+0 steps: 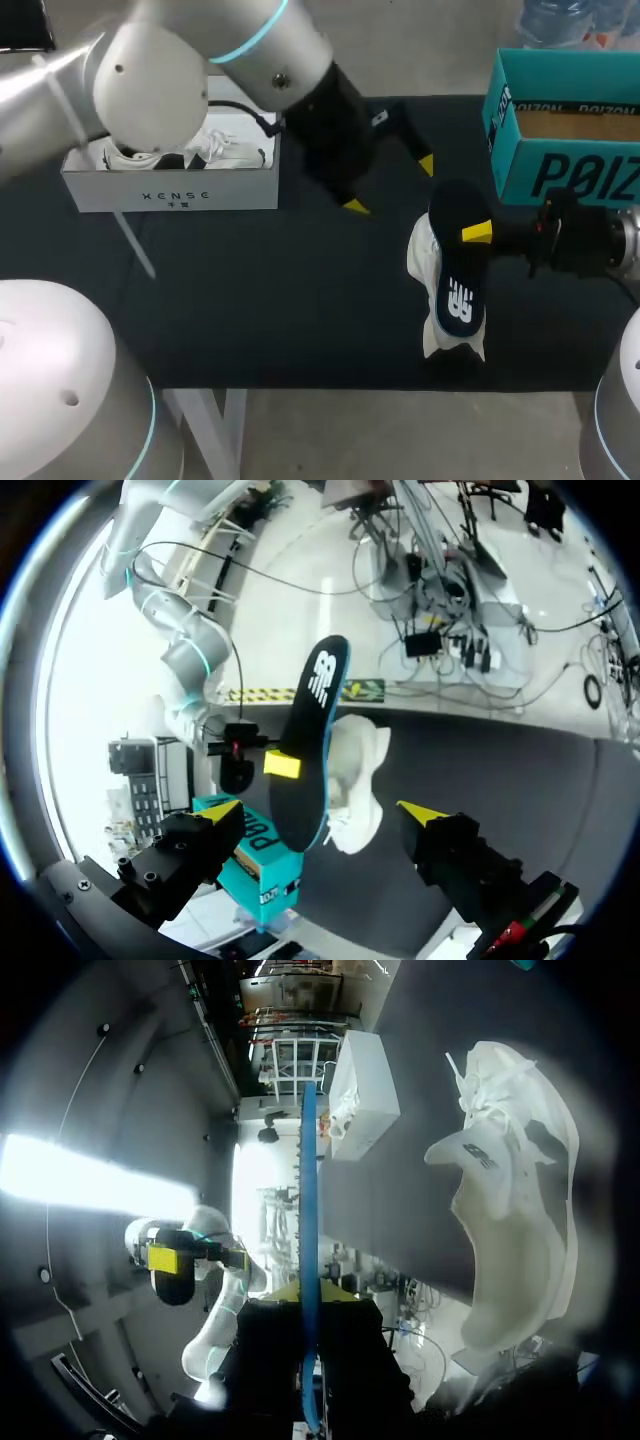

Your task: Take the shoe out of the shoebox, open the shoe tongue, remove and reinsert the insole, then place the shoe into the shoebox

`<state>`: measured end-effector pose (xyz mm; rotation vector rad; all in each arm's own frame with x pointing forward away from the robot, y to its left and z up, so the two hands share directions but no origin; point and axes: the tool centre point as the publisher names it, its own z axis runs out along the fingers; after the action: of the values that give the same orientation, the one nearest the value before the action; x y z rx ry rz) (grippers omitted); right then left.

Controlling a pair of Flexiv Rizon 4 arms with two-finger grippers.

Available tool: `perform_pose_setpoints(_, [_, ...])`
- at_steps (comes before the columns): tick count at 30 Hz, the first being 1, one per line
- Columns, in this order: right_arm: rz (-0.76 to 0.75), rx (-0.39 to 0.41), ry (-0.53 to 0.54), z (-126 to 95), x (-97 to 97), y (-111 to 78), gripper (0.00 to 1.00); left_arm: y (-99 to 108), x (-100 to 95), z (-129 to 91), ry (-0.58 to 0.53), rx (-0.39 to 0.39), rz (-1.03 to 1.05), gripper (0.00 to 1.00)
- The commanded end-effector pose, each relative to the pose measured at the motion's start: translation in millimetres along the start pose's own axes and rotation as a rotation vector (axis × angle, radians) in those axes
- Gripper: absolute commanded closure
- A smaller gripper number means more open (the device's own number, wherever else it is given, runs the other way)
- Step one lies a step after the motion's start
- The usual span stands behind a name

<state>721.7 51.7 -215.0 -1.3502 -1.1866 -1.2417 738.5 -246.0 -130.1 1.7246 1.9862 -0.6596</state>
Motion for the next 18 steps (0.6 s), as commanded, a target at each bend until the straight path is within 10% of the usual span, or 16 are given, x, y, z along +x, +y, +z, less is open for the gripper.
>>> perform_pose_setpoints(1, [0.0, -0.001, -0.001, 0.7, -0.2, -0.3, 1.0, 7.1, 49.0, 0.5, -0.569, 0.034, -0.043, 0.0])
perform_pose_setpoints(18, [0.0, -0.001, -0.001, 0.7, -0.2, -0.3, 1.0, 5.0, 44.8, 31.2, -0.675, 0.102, -0.101, 0.0])
